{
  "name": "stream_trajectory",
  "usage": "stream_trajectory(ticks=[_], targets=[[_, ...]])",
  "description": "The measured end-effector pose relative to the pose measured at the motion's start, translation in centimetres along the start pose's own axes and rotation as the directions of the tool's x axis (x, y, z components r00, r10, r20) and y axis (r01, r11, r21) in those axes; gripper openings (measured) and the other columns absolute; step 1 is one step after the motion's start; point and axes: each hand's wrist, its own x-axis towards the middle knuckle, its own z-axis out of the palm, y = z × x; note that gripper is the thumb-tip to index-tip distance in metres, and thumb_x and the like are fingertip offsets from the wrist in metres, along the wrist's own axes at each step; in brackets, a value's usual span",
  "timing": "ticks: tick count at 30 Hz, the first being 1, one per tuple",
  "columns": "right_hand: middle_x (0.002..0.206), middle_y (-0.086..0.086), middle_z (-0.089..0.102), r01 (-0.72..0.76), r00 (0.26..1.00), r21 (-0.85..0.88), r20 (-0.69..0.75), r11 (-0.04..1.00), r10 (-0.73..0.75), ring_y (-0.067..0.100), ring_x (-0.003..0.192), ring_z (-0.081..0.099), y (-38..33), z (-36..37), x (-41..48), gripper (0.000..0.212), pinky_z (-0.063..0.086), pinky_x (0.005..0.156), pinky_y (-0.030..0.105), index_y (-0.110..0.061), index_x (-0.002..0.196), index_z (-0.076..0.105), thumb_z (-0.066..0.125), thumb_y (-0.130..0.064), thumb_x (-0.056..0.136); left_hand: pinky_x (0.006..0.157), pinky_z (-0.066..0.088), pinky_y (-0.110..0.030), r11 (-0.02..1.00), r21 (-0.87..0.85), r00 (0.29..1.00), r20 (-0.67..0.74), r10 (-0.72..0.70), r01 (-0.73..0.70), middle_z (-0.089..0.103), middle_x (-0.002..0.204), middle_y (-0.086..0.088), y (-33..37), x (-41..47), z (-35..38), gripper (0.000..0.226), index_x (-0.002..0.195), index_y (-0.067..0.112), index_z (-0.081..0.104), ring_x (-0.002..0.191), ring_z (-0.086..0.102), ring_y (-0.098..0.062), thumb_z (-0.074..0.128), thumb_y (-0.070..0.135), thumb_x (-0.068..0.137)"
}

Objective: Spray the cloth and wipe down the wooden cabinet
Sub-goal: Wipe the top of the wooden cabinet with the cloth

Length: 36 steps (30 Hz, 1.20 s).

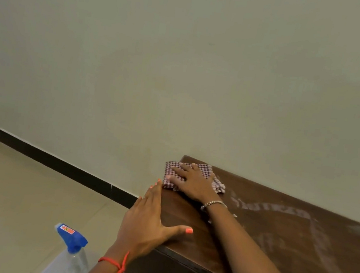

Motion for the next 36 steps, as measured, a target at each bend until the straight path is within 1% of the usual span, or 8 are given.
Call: stream_trajectory(ticks=[5, 9, 13, 21, 27, 29, 33, 36], targets=[[0.15, -0.02, 0.025, 0.104, 0.994, 0.049, -0.023, 0.993, -0.103, 0.009, 0.142, 0.01, 2.3, -0.6, -2.2, 0.049, -0.007, 0.108, 0.062, -0.049, 0.132, 0.039, 0.045, -0.062, 0.085, 0.113, 0.014, -0.033, 0.998, 0.055, 1.0, 0.026, 0.004, -0.006, -0.005, 0.156, 0.005, -0.3, 0.2, 0.1, 0.13, 0.142, 0.026, -0.021, 0.143, 0.004, -0.012, 0.035, 0.094, 0.046], [0.153, -0.016, 0.022, -0.092, 0.991, 0.004, -0.097, 0.996, 0.092, 0.013, 0.143, 0.01, 4.6, -1.2, 1.0, 0.053, -0.003, 0.107, 0.067, -0.045, 0.137, 0.034, 0.035, -0.063, 0.088, 0.113, 0.013, -0.032, 0.997, 0.082, 0.999, 0.029, -0.014, 0.011, -0.006, 0.156, 0.008, -0.3, 0.4, 0.1, 0.134, 0.142, 0.026, -0.021, 0.142, 0.002, -0.01, 0.031, 0.097, 0.041], [0.156, -0.008, 0.014, -0.232, 0.97, -0.064, -0.091, 0.971, 0.225, 0.025, 0.144, 0.004, 2.2, -0.3, 6.2, 0.065, -0.004, 0.1, 0.075, -0.04, 0.144, 0.023, 0.025, -0.069, 0.086, 0.113, 0.012, -0.028, 0.996, 0.089, 0.999, 0.039, -0.018, 0.015, -0.01, 0.155, 0.012, -0.1, 0.5, 0.1, 0.136, 0.142, 0.027, -0.022, 0.142, 0.0, -0.006, 0.029, 0.097, 0.037], [0.153, -0.015, 0.023, -0.004, 0.996, -0.048, -0.092, 0.999, 0.0, 0.013, 0.142, 0.013, 4.8, -0.4, 2.4, 0.055, 0.001, 0.107, 0.066, -0.047, 0.138, 0.031, 0.036, -0.066, 0.086, 0.113, 0.013, -0.03, 0.995, 0.102, 1.0, 0.014, -0.004, 0.002, -0.001, 0.156, 0.009, 0.0, 0.3, 0.2, 0.132, 0.143, 0.027, -0.019, 0.142, 0.007, -0.009, 0.034, 0.095, 0.042], [0.153, -0.013, 0.022, -0.27, 0.952, -0.081, -0.174, 0.959, 0.253, 0.014, 0.142, 0.013, 9.8, -1.8, 1.7, 0.06, 0.005, 0.106, 0.068, -0.042, 0.141, 0.028, 0.027, -0.067, 0.087, 0.113, 0.016, -0.034, 0.994, 0.108, 1.0, 0.009, -0.011, 0.01, 0.001, 0.156, 0.008, -0.1, 0.4, 0.5, 0.134, 0.143, 0.027, -0.018, 0.142, 0.012, -0.013, 0.032, 0.096, 0.04], [0.153, -0.013, 0.021, -0.251, 0.961, -0.092, -0.147, 0.964, 0.236, 0.015, 0.142, 0.013, 9.5, -1.8, 1.6, 0.059, 0.004, 0.105, 0.069, -0.043, 0.141, 0.027, 0.027, -0.067, 0.087, 0.112, 0.017, -0.034, 0.994, 0.108, 1.0, 0.007, -0.013, 0.012, 0.002, 0.156, 0.008, -0.2, 0.4, 0.5, 0.134, 0.143, 0.027, -0.017, 0.142, 0.014, -0.013, 0.032, 0.096, 0.039], [0.153, -0.015, 0.02, -0.076, 0.993, -0.078, -0.096, 0.994, 0.069, 0.011, 0.142, 0.013, 10.0, -2.4, -3.0, 0.063, 0.005, 0.11, 0.063, -0.047, 0.139, 0.028, 0.027, -0.071, 0.081, 0.112, 0.02, -0.035, 0.995, 0.097, 1.0, -0.009, 0.012, -0.011, 0.005, 0.156, 0.007, -0.5, 0.5, 0.8, 0.136, 0.143, 0.029, -0.015, 0.141, 0.017, -0.014, 0.024, 0.1, 0.033], [0.151, -0.02, 0.023, -0.138, 0.981, -0.044, -0.141, 0.989, 0.13, 0.007, 0.141, 0.014, 12.7, -3.1, -5.8, 0.067, 0.005, 0.112, 0.058, -0.05, 0.136, 0.03, 0.026, -0.076, 0.074, 0.112, 0.02, -0.036, 0.995, 0.101, 1.0, -0.024, 0.017, -0.015, 0.005, 0.156, 0.007, -0.6, 0.5, 0.9, 0.138, 0.144, 0.028, -0.014, 0.141, 0.016, -0.014, 0.021, 0.1, 0.032]])
